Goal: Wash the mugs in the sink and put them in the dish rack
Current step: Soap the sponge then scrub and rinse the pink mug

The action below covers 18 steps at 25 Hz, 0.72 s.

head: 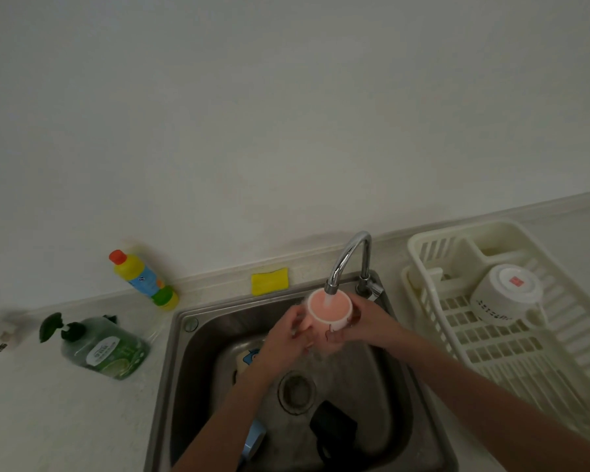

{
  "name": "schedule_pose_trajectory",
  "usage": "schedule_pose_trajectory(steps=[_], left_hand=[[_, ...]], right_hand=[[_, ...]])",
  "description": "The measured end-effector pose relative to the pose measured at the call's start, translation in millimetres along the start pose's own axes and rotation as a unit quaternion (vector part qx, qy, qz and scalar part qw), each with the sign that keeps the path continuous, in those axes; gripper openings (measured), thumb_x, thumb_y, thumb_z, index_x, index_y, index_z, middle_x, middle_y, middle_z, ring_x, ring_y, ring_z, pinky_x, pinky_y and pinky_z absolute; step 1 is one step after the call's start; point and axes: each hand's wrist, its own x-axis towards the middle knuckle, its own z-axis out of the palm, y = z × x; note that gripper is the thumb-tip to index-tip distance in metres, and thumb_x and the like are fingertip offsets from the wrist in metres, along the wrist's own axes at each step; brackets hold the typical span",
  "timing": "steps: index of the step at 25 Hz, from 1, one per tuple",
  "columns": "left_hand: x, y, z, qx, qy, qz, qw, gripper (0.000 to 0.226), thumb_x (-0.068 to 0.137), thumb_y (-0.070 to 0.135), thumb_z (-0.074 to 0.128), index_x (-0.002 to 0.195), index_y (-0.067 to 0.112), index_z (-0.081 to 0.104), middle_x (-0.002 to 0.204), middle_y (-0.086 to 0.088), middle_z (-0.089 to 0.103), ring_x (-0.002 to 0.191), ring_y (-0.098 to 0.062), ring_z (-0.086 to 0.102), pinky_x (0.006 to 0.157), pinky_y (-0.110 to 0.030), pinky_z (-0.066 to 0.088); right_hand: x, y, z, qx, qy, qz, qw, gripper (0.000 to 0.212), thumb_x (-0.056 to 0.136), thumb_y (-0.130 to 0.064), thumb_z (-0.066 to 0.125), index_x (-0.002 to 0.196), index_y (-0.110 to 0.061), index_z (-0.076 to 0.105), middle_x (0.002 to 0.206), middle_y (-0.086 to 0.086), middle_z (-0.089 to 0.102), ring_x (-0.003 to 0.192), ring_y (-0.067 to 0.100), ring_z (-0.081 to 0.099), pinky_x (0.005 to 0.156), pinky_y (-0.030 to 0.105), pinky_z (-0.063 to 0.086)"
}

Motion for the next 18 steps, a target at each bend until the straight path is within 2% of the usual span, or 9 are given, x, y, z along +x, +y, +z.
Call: schedule_pose_trajectory(steps=[3,6,9,13,14,17,18], left_hand=[[-1,3,12,-0.001,-0.022,-0.001,1.000,0.034,0.094,0.011,0.063,0.123,0.024,0.053,0.121,-0.002,0.062,0.101,-0.021,0.067,0.075,-0.040,0.060],[-11,-6,19,0.024,-0.039,-0.019,0.999,0.039,0.094,0.018,0.064,0.128,0.020,0.046,0.122,0.002,0.060,0.099,-0.017,0.069,0.076,-0.040,0.062],[-24,-20,18,0.024,-0.022,-0.046,0.998,0.033,0.090,0.019,0.069,0.113,0.012,0.047,0.115,-0.004,0.061,0.093,-0.020,0.071,0.074,-0.043,0.062],[-30,-35,2,0.021,-0.009,-0.079,0.997,0.016,0.092,0.022,0.066,0.101,0.010,0.060,0.100,-0.006,0.069,0.089,-0.020,0.072,0.080,-0.047,0.061],[-30,-34,0,0.017,-0.007,-0.082,0.996,0.014,0.093,0.023,0.065,0.100,0.010,0.063,0.097,-0.004,0.070,0.087,-0.017,0.072,0.080,-0.045,0.061],[-29,-25,-7,0.024,0.013,-0.052,0.998,0.003,0.094,0.019,0.065,0.092,0.018,0.066,0.084,0.005,0.071,0.077,-0.004,0.070,0.068,-0.023,0.058],[-27,-22,-9,0.028,0.020,-0.042,0.999,0.005,0.093,0.020,0.066,0.088,0.020,0.066,0.080,0.006,0.071,0.074,-0.004,0.069,0.066,-0.021,0.057]], right_hand=[[-8,1,-11,-0.008,-0.006,0.002,1.000,0.081,0.059,-0.014,0.094,0.130,-0.027,0.058,0.119,-0.004,0.070,0.111,0.015,0.066,0.094,0.034,0.054],[-16,9,-12,-0.039,-0.020,0.016,0.999,0.085,0.056,-0.023,0.095,0.131,-0.033,0.057,0.121,-0.010,0.068,0.112,0.009,0.064,0.097,0.036,0.053],[-19,20,-2,-0.065,-0.035,0.035,0.997,0.084,0.054,-0.027,0.095,0.128,-0.037,0.058,0.119,-0.013,0.069,0.110,0.005,0.065,0.098,0.039,0.053],[-14,21,15,-0.075,-0.051,0.035,0.995,0.081,0.056,-0.025,0.093,0.128,-0.035,0.058,0.117,-0.015,0.069,0.109,0.003,0.064,0.099,0.035,0.052],[-12,20,18,-0.074,-0.051,0.031,0.995,0.081,0.056,-0.024,0.093,0.129,-0.034,0.058,0.117,-0.014,0.069,0.109,0.003,0.064,0.099,0.035,0.052],[-2,14,22,-0.067,-0.047,0.024,0.996,0.079,0.056,-0.021,0.093,0.127,-0.032,0.060,0.116,-0.012,0.071,0.108,0.004,0.065,0.097,0.036,0.054],[1,11,22,-0.063,-0.043,0.018,0.997,0.077,0.057,-0.019,0.093,0.126,-0.030,0.061,0.114,-0.010,0.071,0.107,0.006,0.066,0.096,0.035,0.054]])
